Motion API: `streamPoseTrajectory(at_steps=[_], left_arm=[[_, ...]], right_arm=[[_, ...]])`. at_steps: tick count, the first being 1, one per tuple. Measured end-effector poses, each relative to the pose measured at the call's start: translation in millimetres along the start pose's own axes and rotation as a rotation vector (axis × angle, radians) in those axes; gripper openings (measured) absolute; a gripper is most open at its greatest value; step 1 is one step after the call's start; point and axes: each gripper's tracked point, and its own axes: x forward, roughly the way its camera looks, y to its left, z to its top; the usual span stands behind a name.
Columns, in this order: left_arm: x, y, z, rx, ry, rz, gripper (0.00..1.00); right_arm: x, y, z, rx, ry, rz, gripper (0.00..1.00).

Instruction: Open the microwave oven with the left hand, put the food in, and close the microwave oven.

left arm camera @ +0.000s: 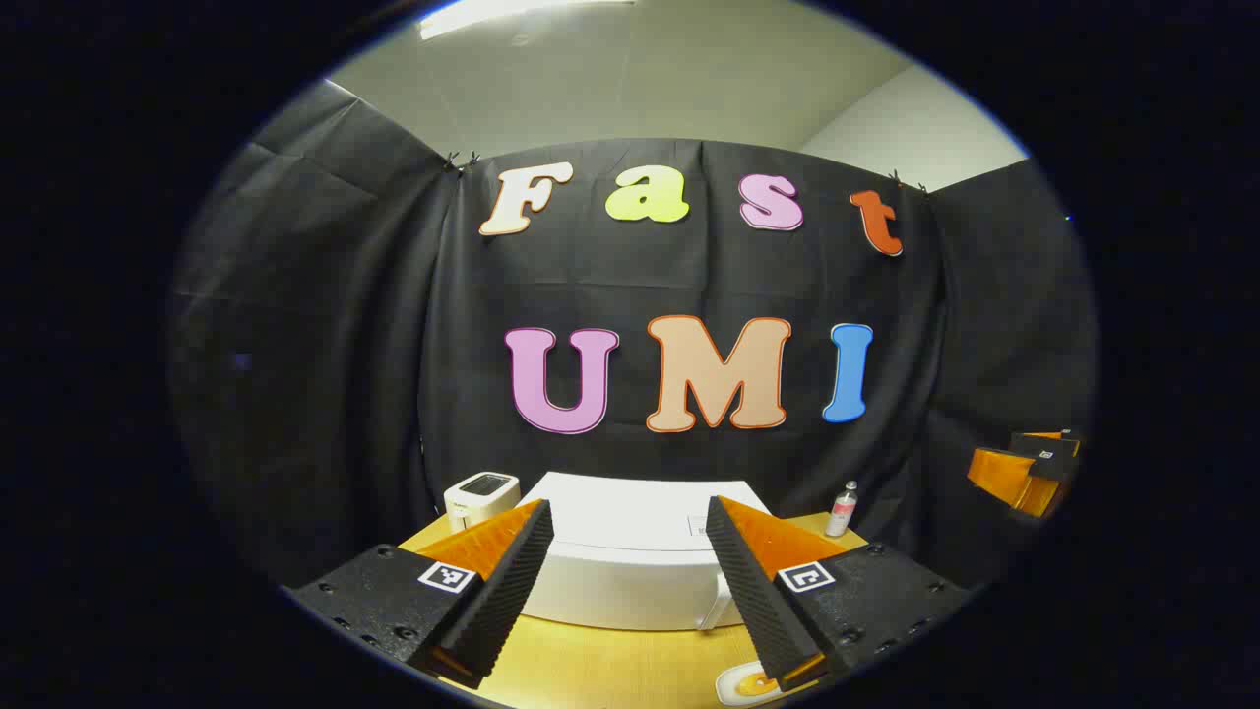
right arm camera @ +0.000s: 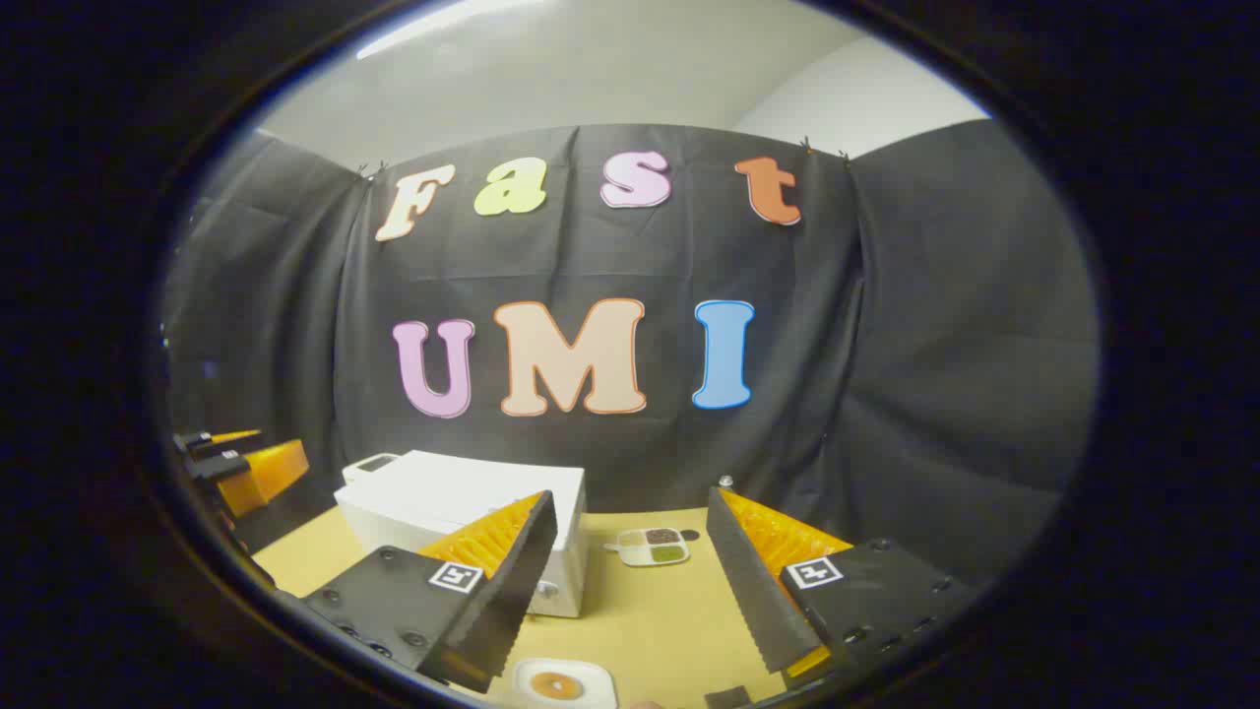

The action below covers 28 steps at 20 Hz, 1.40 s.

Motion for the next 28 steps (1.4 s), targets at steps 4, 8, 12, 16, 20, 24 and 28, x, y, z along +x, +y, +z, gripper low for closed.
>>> streamPoseTrajectory(at_steps=[4, 8, 12, 16, 20, 24, 28], left_arm=[[-4.3, -2.5, 2.3, -0.005, -0.007, -0.022, 0.95], [-7.8, -2.4, 5.2, -0.003, -0.022, -0.027, 0.95], [-12.7, 1.3, 0.1, -0.001, -0.015, -0.013, 0.96], [-13.8, 5.6, -3.0, 0.004, -0.006, 0.003, 0.96], [-9.1, -0.5, -15.3, -0.007, 0.018, -0.009, 0.96], [-4.7, -14.2, -43.0, -0.039, 0.089, -0.048, 0.94], [8.3, -26.9, -83.6, -0.046, 0.180, -0.094, 0.96]], right_arm=[[-6.5, 19.9, -4.3, 0.009, 0.021, 0.049, 0.94], [-7.8, 19.5, 0.7, 0.027, 0.011, 0.045, 0.96], [-8.3, 11.8, 1.8, 0.061, 0.016, 0.030, 0.96], [-10.3, -0.5, 4.6, 0.063, 0.005, 0.006, 0.96], [-11.1, -4.3, 3.9, 0.059, 0.004, -0.003, 0.96], [-14.6, -7.1, 0.9, 0.052, 0.022, -0.017, 0.96], [-19.3, -18.3, -3.8, 0.048, 0.048, -0.063, 0.96]])
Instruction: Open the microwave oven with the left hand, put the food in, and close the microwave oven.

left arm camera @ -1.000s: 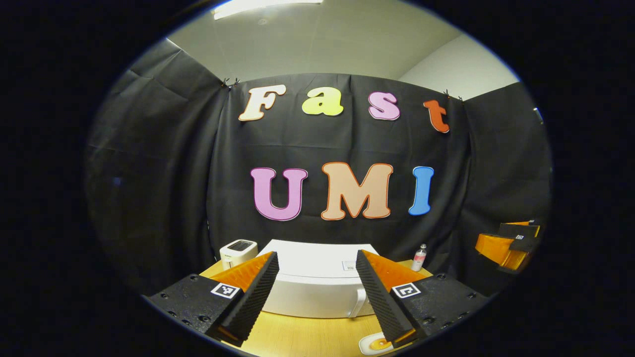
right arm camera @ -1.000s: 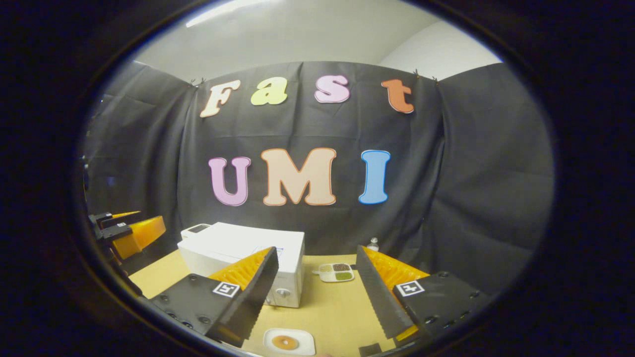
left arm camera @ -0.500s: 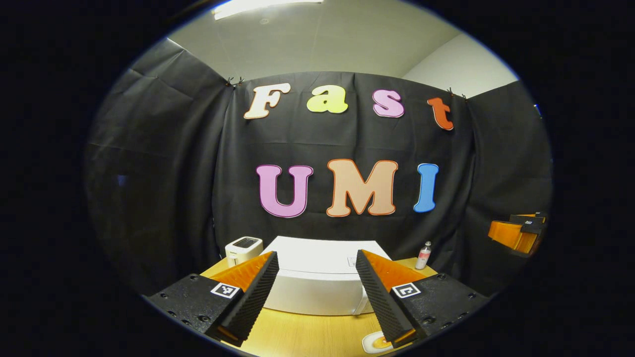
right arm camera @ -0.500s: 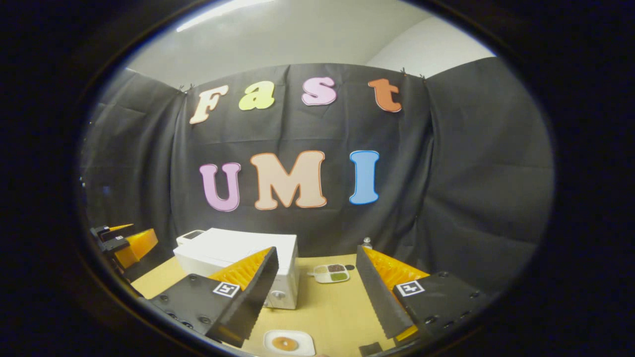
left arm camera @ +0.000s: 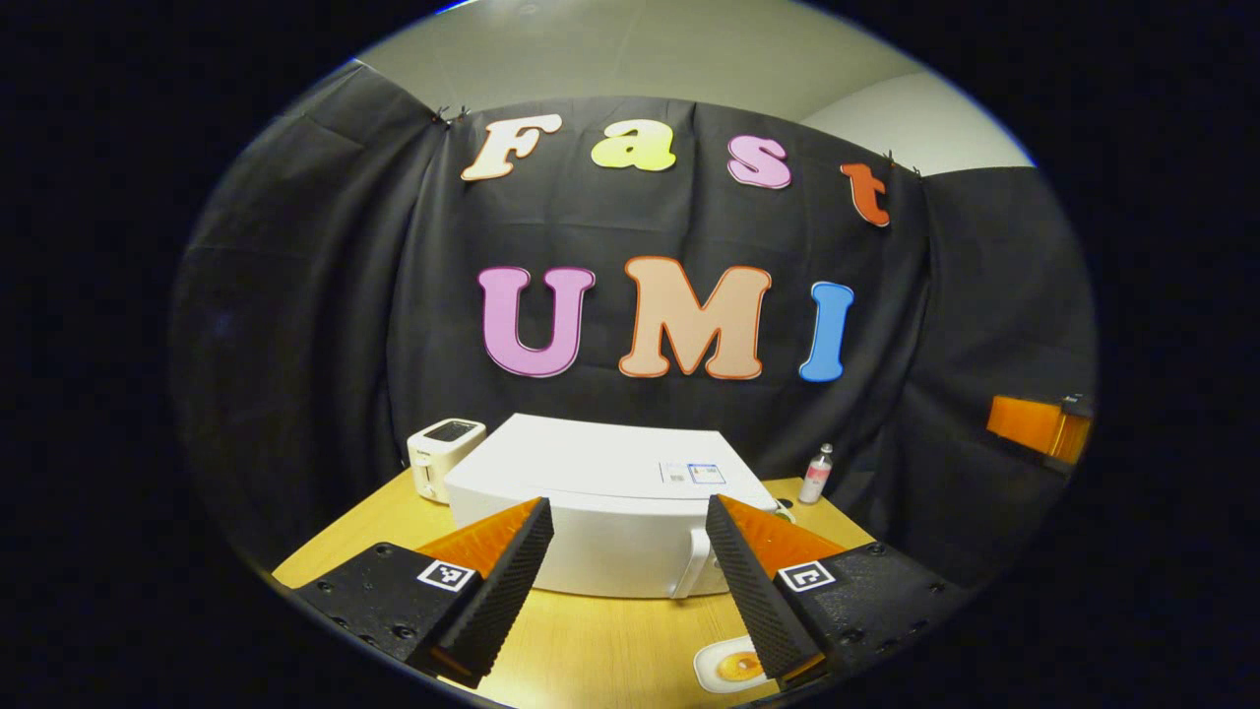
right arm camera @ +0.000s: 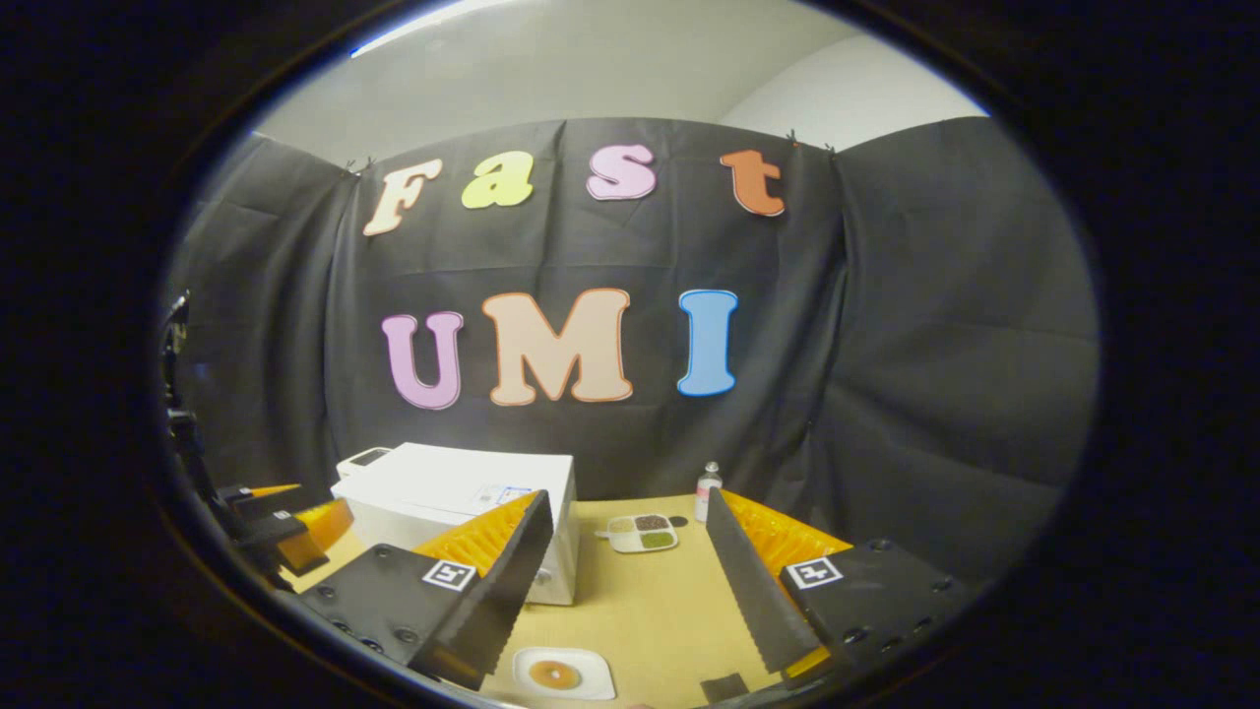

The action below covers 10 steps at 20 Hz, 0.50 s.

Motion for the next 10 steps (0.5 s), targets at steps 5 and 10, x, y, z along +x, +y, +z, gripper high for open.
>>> streamPoseTrajectory(at_steps=[5, 10], left_arm=[[33.0, -14.7, -54.3, -0.018, 0.120, -0.064, 0.96], [63.5, -28.3, -102.5, -0.017, 0.212, -0.108, 0.96]], right_arm=[[-8.6, -21.1, -5.4, -0.016, 0.025, -0.090, 0.96], [-18.9, -38.5, -11.2, -0.008, 0.047, -0.167, 0.96]])
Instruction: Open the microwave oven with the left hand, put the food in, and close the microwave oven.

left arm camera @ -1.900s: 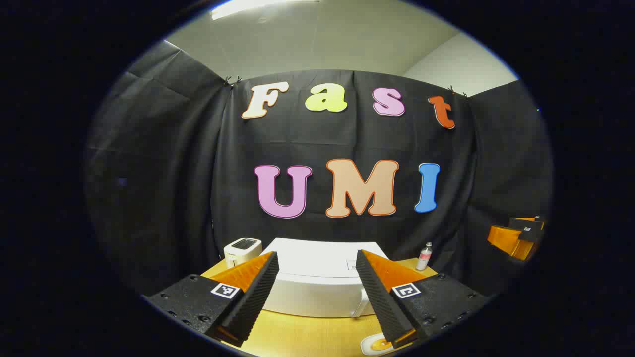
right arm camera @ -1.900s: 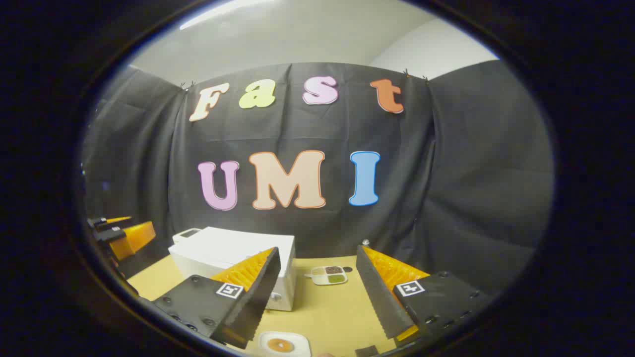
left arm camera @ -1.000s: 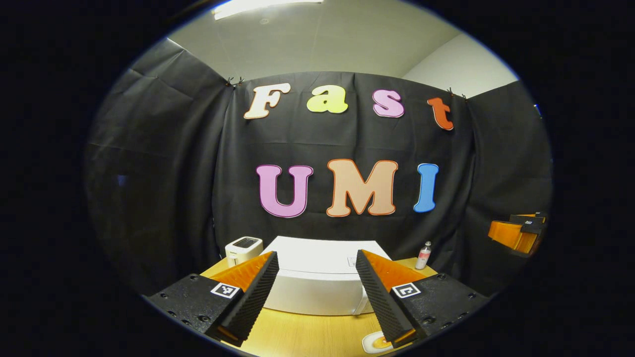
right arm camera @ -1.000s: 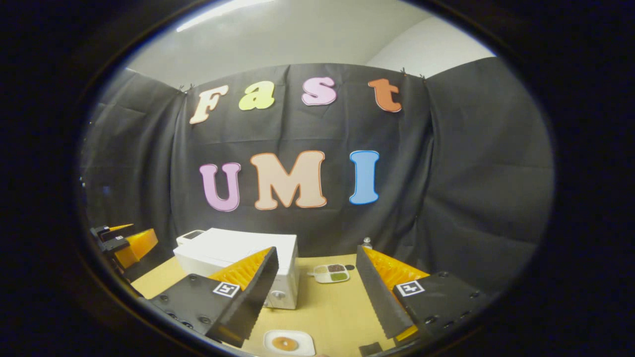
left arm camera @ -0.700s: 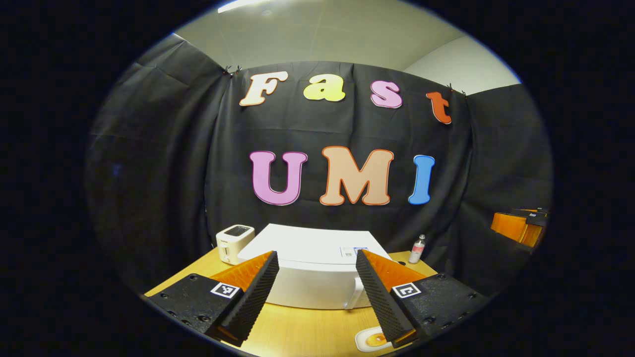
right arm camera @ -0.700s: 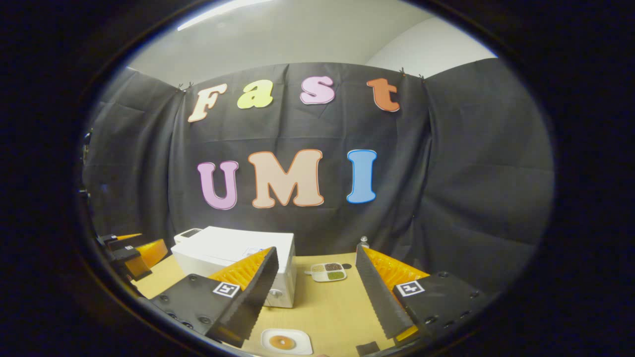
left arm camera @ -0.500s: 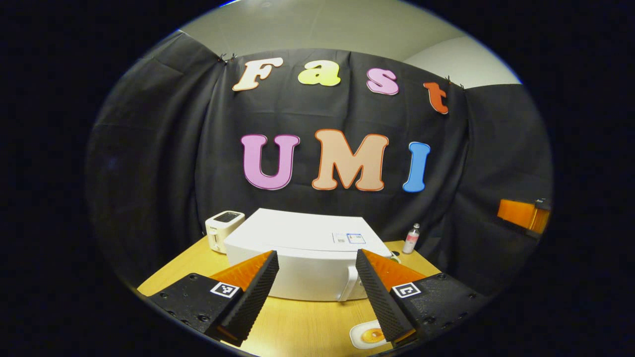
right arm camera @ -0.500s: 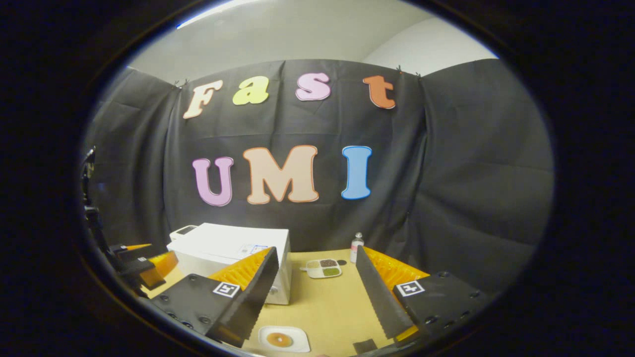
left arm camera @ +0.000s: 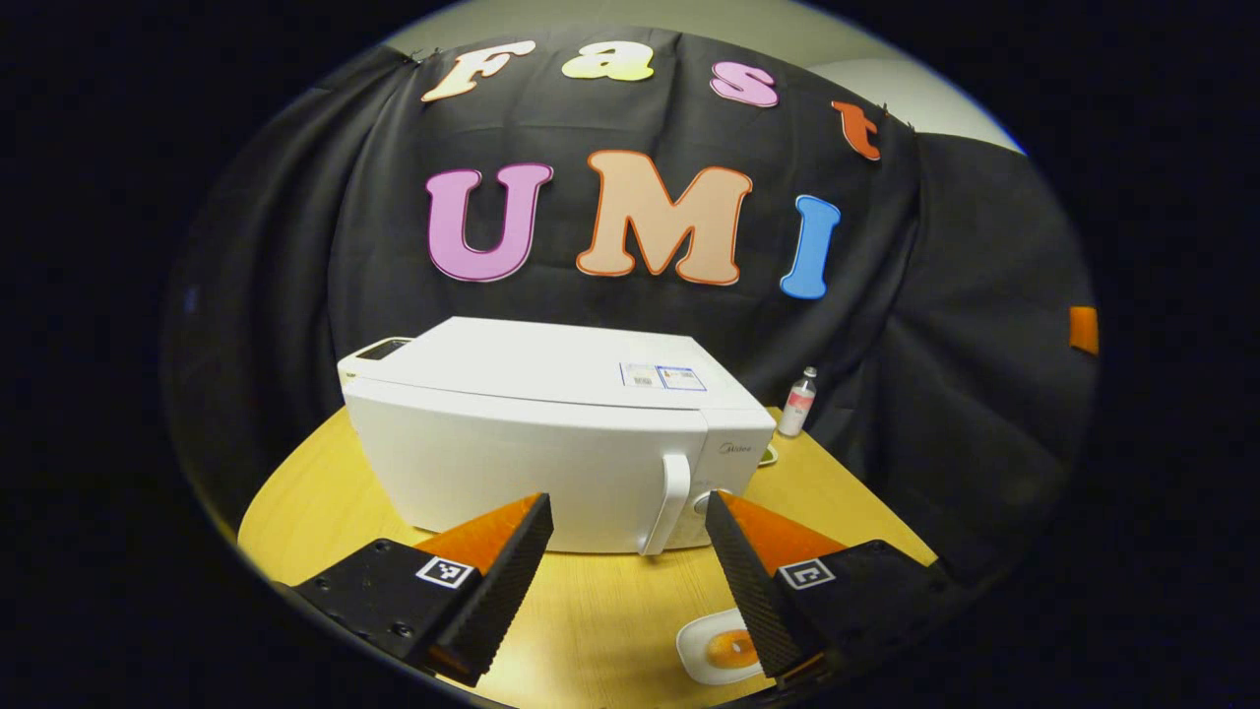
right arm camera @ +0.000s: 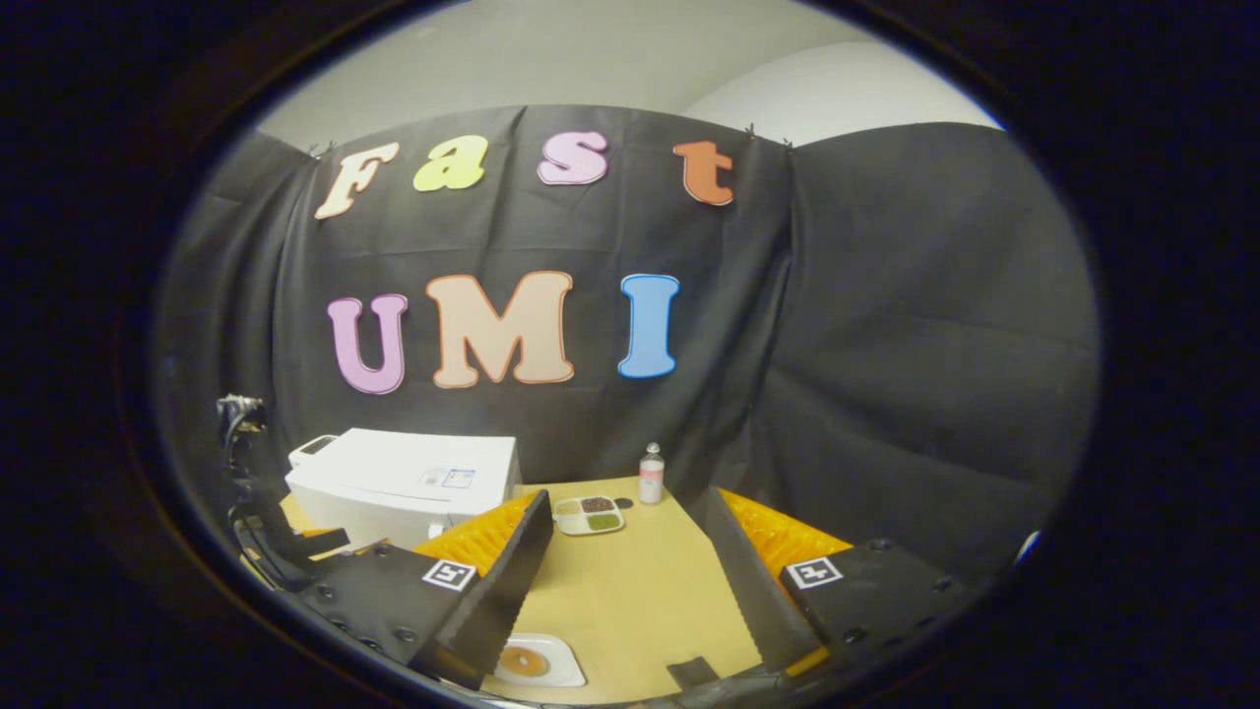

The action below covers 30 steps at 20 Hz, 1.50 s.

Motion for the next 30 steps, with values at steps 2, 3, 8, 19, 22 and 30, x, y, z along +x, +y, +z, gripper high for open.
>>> streamPoseTrajectory(at_steps=[2, 3, 8, 19, 22, 30], left_arm=[[16.4, -3.6, -16.2, 0.005, 0.035, -0.006, 0.96], [23.2, -4.2, -23.8, 0.006, 0.051, -0.010, 0.96], [58.5, -13.1, -55.2, 0.038, 0.097, -0.035, 0.95], [115.0, -22.3, -96.1, 0.061, 0.151, -0.026, 0.79], [122.5, -20.7, -94.2, 0.078, 0.142, -0.013, 0.61], [129.4, -20.2, -92.3, 0.106, 0.130, 0.019, 0.23]], right_arm=[[0.1, -1.9, -4.2, 0.010, 0.016, -0.009, 0.96], [1.2, -0.8, -5.6, 0.015, 0.025, -0.007, 0.96], [8.7, 5.8, -10.0, 0.036, 0.050, 0.002, 0.98], [20.0, 11.8, -25.5, 0.030, 0.106, 0.014, 0.98], [22.6, 10.8, -29.9, 0.019, 0.116, 0.013, 0.97], [29.1, 10.0, -45.4, 0.019, 0.154, 0.032, 0.98]])
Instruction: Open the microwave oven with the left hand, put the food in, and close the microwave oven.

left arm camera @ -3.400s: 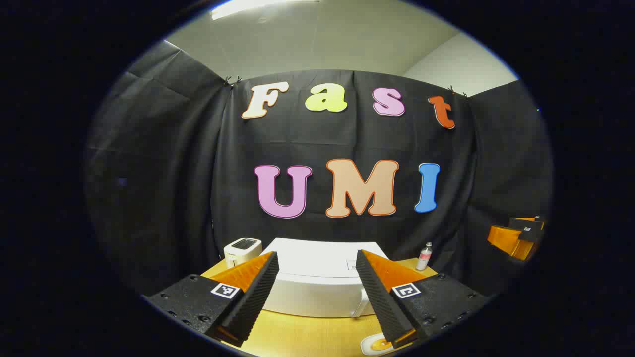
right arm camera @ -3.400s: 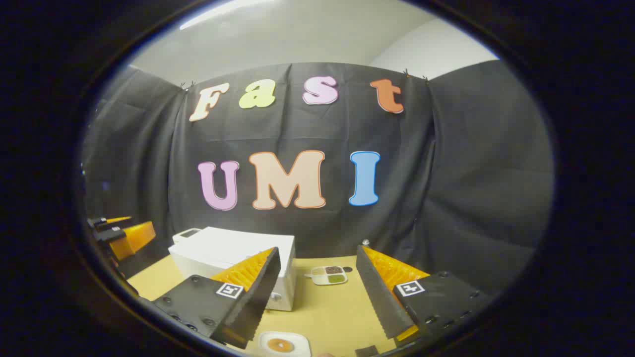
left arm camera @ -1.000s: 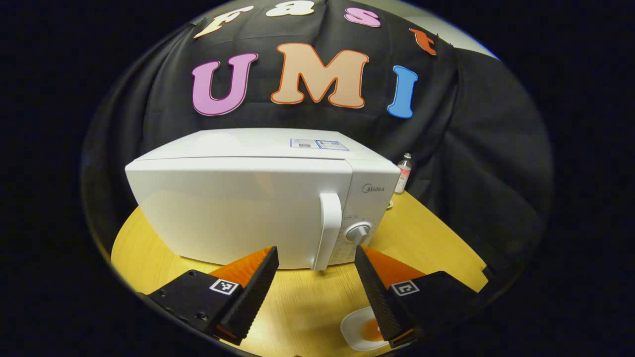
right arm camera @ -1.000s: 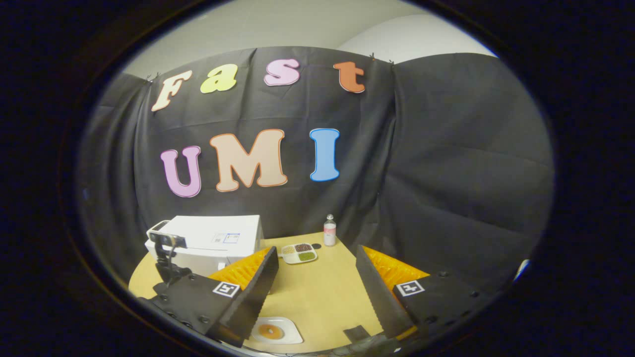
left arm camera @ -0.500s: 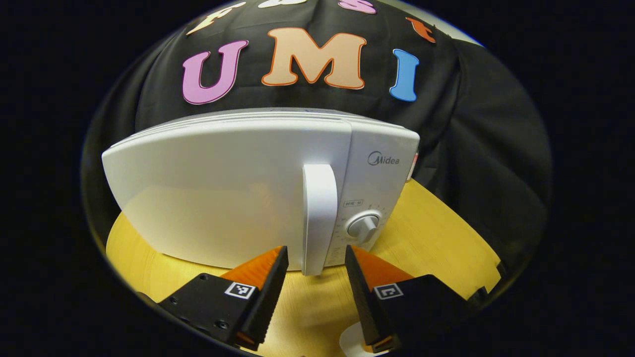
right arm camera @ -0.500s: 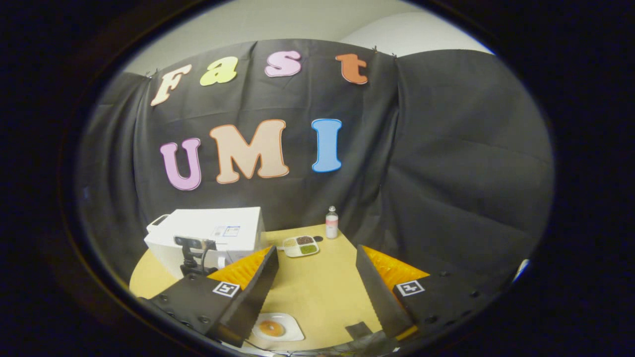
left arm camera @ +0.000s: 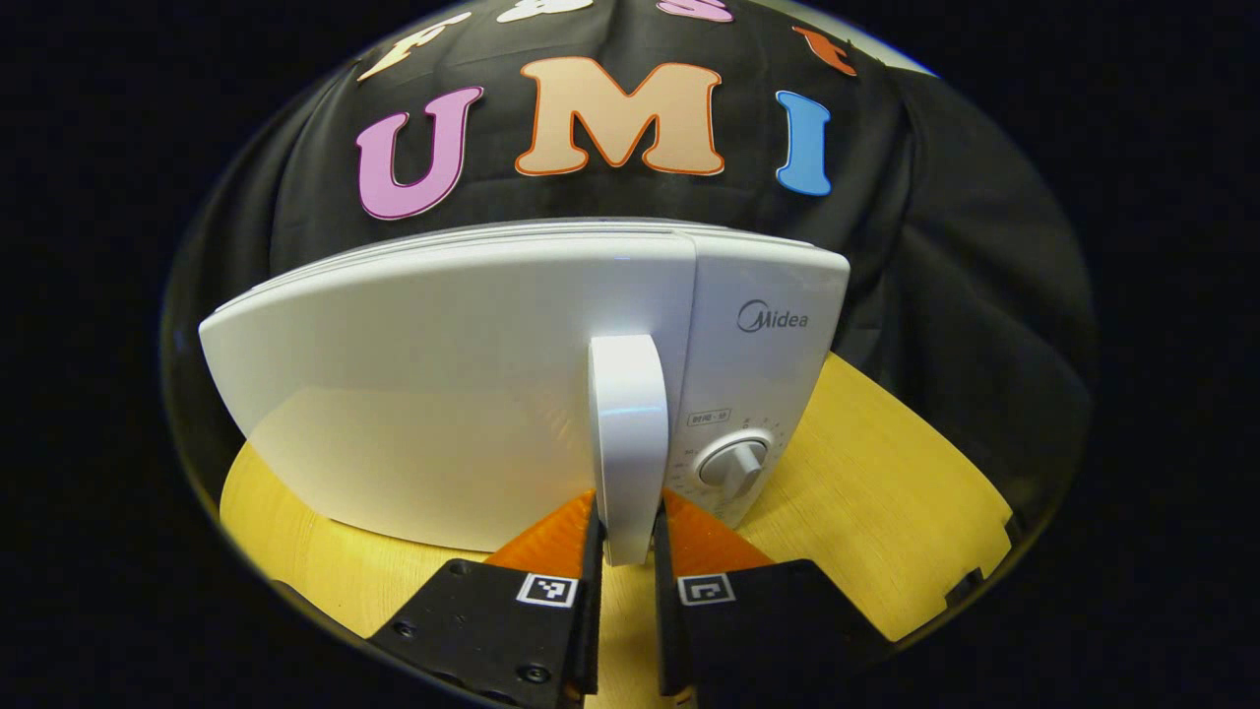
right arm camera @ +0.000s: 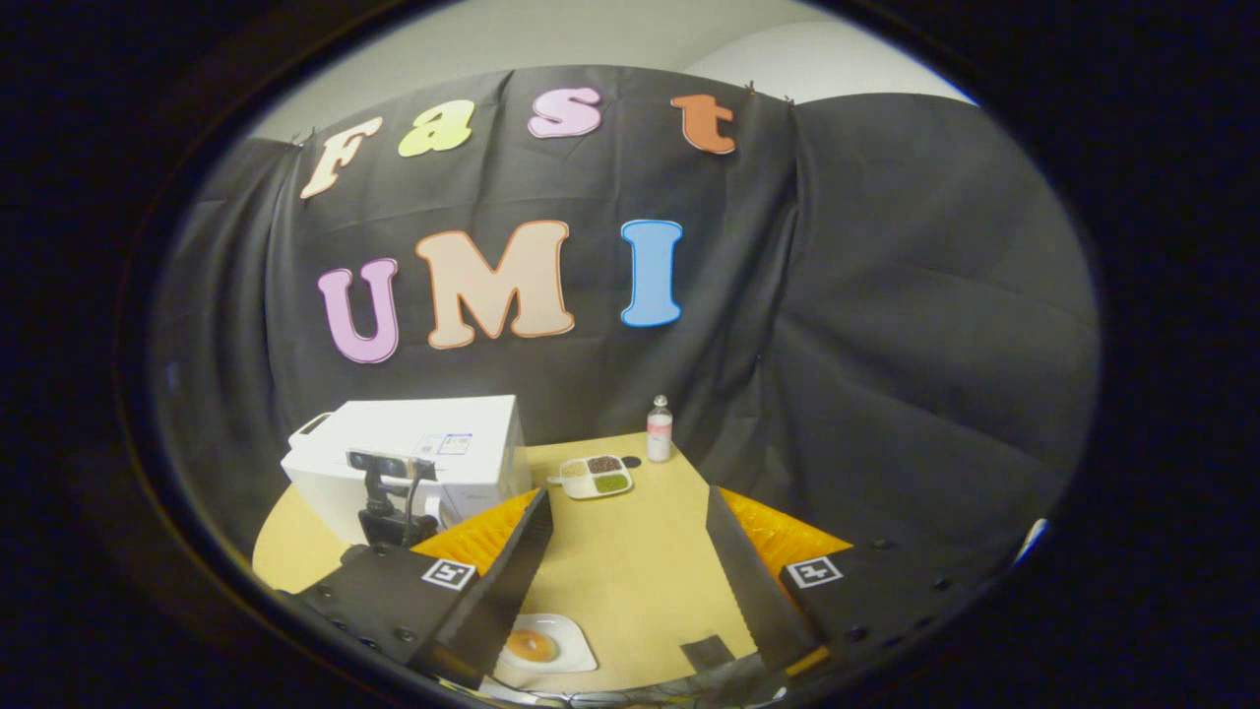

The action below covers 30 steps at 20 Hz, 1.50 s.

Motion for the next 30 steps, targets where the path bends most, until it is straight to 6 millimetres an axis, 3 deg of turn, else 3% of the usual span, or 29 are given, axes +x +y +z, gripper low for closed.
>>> streamPoseTrajectory(at_steps=[5, 12, 14, 16, 21, 30], left_arm=[[-1.0, 0.8, 2.0, -0.001, -0.023, 0.024, 0.08], [-6.0, 1.7, -1.2, -0.067, -0.009, 0.080, 0.02], [-32.6, 1.7, -11.0, -0.081, -0.026, 0.086, 0.03], [-49.7, 2.5, -21.6, -0.004, -0.050, 0.067, 0.02], [-87.9, 10.2, -42.5, -0.016, -0.010, 0.030, 0.08], [-151.9, 43.6, -75.7, -0.080, 0.031, 0.103, 0.17]], right_arm=[[1.1, 1.1, -10.2, -0.003, 0.020, 0.020, 0.98], [-0.4, -2.6, -24.5, -0.005, 0.049, 0.032, 0.97], [-0.8, -3.9, -25.9, -0.002, 0.050, 0.032, 0.97], [-0.2, -0.9, -31.0, 0.005, 0.059, 0.048, 0.97], [3.0, 8.3, -42.0, 0.028, 0.070, 0.105, 0.98], [5.1, 30.6, -74.4, -0.024, 0.124, 0.194, 0.98]])
